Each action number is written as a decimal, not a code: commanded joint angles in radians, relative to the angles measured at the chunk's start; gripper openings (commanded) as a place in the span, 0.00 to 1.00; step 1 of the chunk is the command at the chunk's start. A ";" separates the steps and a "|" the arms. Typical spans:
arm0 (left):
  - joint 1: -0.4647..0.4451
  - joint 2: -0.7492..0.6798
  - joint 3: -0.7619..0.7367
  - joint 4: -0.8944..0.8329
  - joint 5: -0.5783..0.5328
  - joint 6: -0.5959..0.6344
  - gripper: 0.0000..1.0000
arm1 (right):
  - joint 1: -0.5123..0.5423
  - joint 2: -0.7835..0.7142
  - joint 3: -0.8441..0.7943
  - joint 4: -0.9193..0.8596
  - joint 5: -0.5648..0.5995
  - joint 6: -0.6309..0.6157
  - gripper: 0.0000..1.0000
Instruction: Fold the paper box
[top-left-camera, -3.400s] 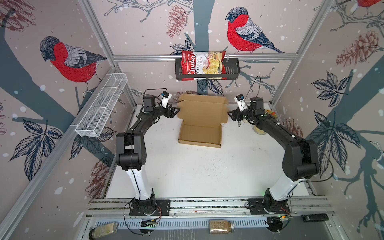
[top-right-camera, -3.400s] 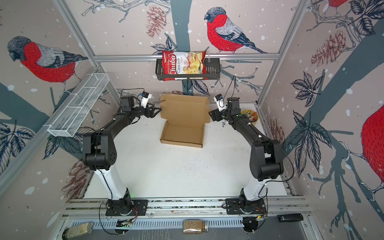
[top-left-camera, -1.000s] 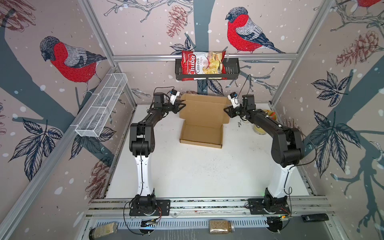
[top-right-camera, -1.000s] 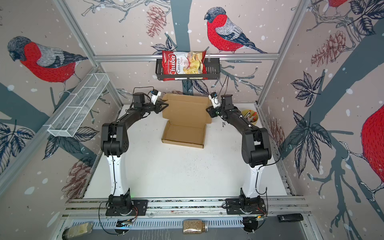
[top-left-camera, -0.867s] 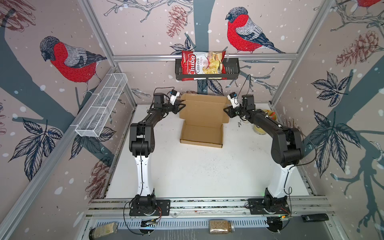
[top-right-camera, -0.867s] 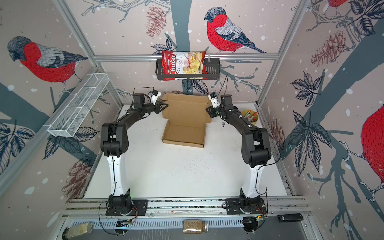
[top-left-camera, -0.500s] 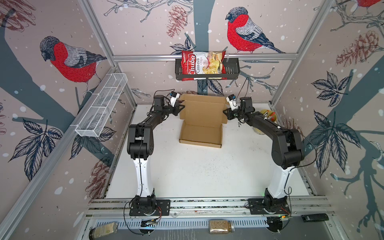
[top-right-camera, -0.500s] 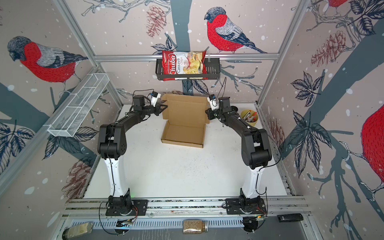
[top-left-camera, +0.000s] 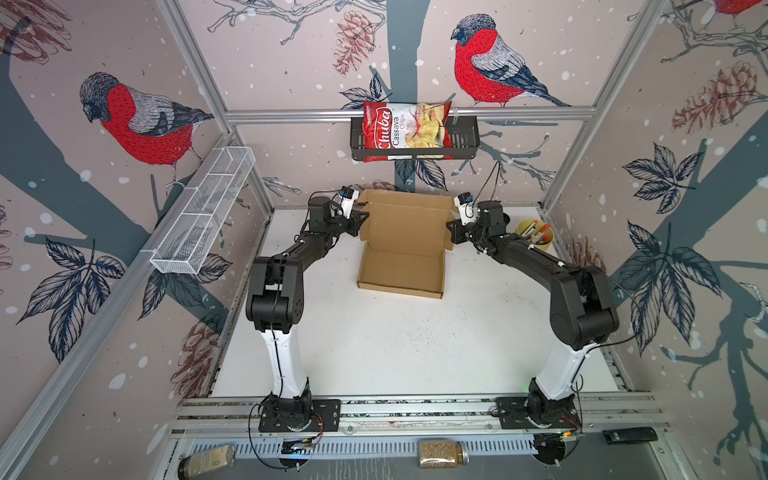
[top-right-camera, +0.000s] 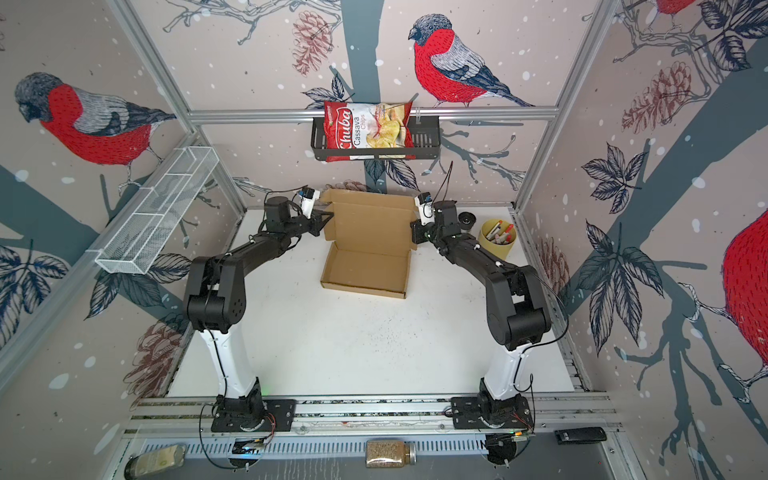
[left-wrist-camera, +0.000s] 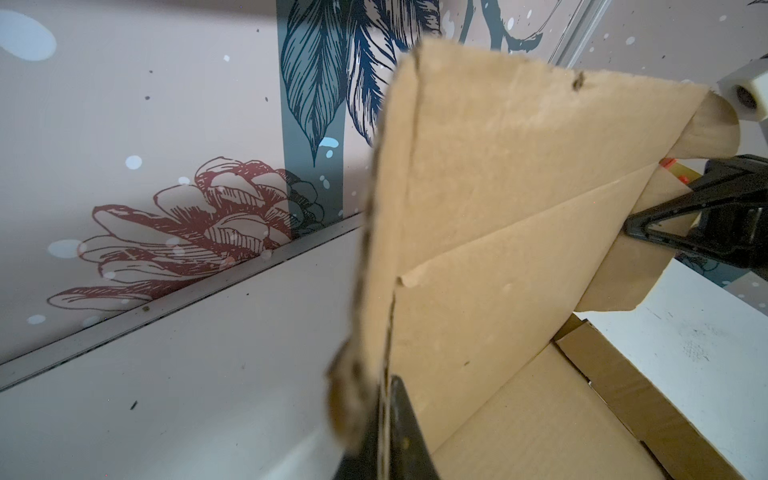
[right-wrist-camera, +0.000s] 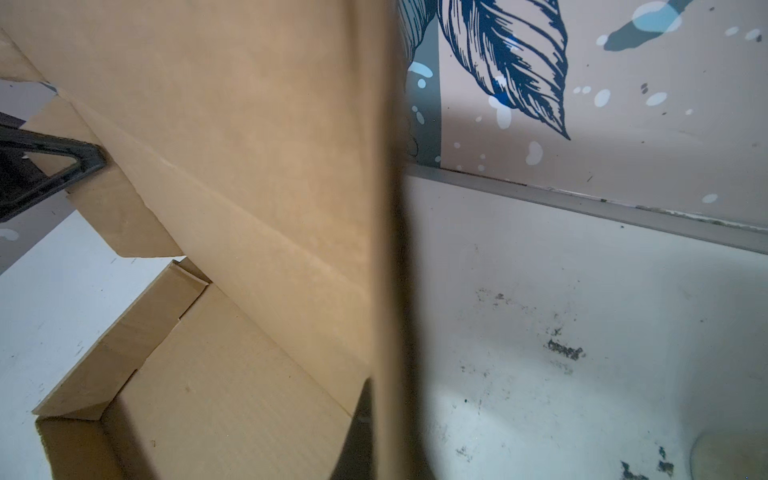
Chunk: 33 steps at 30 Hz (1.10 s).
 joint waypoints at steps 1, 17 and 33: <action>-0.010 -0.035 -0.058 0.138 -0.021 -0.041 0.07 | 0.020 -0.026 -0.041 0.135 0.034 0.017 0.08; -0.047 -0.207 -0.451 0.541 -0.154 -0.181 0.07 | 0.130 -0.116 -0.323 0.541 0.250 0.049 0.10; -0.117 -0.270 -0.693 0.772 -0.274 -0.229 0.07 | 0.247 -0.135 -0.470 0.763 0.442 0.094 0.10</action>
